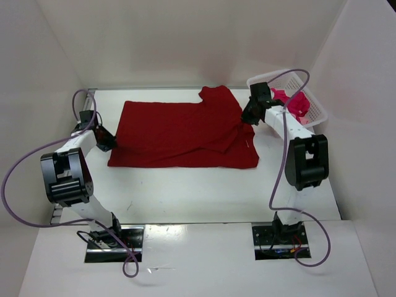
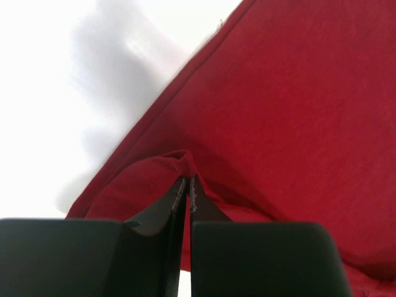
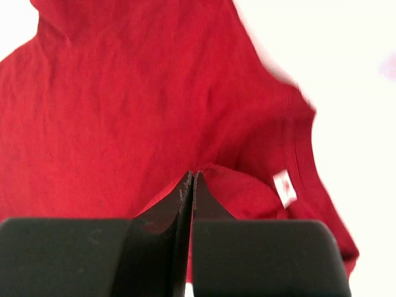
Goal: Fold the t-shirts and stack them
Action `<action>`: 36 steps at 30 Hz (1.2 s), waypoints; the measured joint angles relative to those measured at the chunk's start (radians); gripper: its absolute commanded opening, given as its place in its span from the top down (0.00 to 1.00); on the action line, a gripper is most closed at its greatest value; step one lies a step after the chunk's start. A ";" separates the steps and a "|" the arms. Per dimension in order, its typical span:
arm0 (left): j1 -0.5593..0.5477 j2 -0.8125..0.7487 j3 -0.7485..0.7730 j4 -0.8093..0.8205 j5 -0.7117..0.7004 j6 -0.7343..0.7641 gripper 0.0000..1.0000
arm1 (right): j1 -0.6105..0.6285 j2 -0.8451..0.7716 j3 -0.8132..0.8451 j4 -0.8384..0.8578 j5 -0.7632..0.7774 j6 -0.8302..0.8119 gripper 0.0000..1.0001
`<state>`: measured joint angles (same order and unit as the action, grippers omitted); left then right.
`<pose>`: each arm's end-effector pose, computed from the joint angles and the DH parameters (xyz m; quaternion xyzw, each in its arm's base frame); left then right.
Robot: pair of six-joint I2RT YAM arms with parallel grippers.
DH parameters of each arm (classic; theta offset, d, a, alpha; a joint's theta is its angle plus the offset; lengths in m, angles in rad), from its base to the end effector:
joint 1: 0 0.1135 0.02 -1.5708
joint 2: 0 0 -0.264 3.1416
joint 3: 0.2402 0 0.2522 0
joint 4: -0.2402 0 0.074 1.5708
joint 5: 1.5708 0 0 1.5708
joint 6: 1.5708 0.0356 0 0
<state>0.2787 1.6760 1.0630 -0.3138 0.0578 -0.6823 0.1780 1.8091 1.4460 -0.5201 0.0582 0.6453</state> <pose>0.3355 0.0939 0.1966 -0.4302 0.8451 -0.0903 0.3044 0.3962 0.0692 0.2545 0.2274 0.9132 0.1097 0.3197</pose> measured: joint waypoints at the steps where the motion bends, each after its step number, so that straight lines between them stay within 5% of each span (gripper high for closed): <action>1: 0.000 0.006 0.002 0.008 0.001 -0.005 0.92 | -0.002 0.024 0.023 0.001 0.003 -0.004 1.00; 7: 0.000 0.027 0.013 0.060 0.000 -0.042 0.92 | -0.004 0.149 0.132 0.005 0.019 -0.028 1.00; 11: 0.000 0.093 0.043 0.116 0.012 -0.065 0.83 | -0.004 0.220 0.178 0.013 0.034 -0.037 1.00; 13: 0.000 0.117 0.045 0.141 0.018 -0.082 0.74 | -0.004 0.238 0.179 0.012 0.042 -0.038 1.00; 15: 0.000 0.124 0.045 0.158 0.019 -0.087 0.59 | -0.004 0.245 0.179 0.012 0.047 -0.038 0.88; 16: 0.000 0.123 0.045 0.164 0.019 -0.088 0.43 | -0.004 0.246 0.179 0.012 0.047 -0.039 0.82; 20: 0.000 0.090 0.041 0.175 0.016 -0.088 0.24 | -0.004 0.239 0.184 0.023 0.042 -0.041 0.58; 23: 0.000 -0.008 0.000 0.171 0.001 -0.078 0.26 | -0.004 0.189 0.156 0.031 0.034 -0.042 0.51; 25: 0.000 -0.122 -0.048 0.160 -0.005 -0.077 0.36 | -0.005 0.101 0.095 0.046 0.024 -0.044 0.50; 26: 0.000 -0.177 -0.076 0.159 -0.005 -0.075 0.40 | -0.005 0.047 0.053 0.054 0.015 -0.046 0.56; 27: 0.000 -0.228 -0.101 0.153 0.002 -0.074 0.51 | -0.005 -0.010 0.010 0.057 0.010 -0.047 0.78; 30: 0.002 -0.299 -0.160 0.131 0.043 -0.066 0.62 | -0.007 -0.212 -0.169 0.098 -0.017 -0.034 1.00; 33: 0.021 -0.294 -0.238 0.109 0.096 -0.065 0.67 | -0.008 -0.375 -0.362 0.118 -0.040 0.003 1.00; 34: 0.033 -0.291 -0.267 0.095 0.108 -0.070 0.67 | -0.008 -0.416 -0.426 0.117 -0.044 0.018 0.92; 36: 0.050 -0.280 -0.309 0.065 0.127 -0.084 0.58 | -0.010 -0.459 -0.524 0.111 -0.046 0.050 0.86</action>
<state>0.3286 1.3956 0.7540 -0.2485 0.1844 -0.7662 0.1680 1.3499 0.9222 -0.4091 0.0120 0.6952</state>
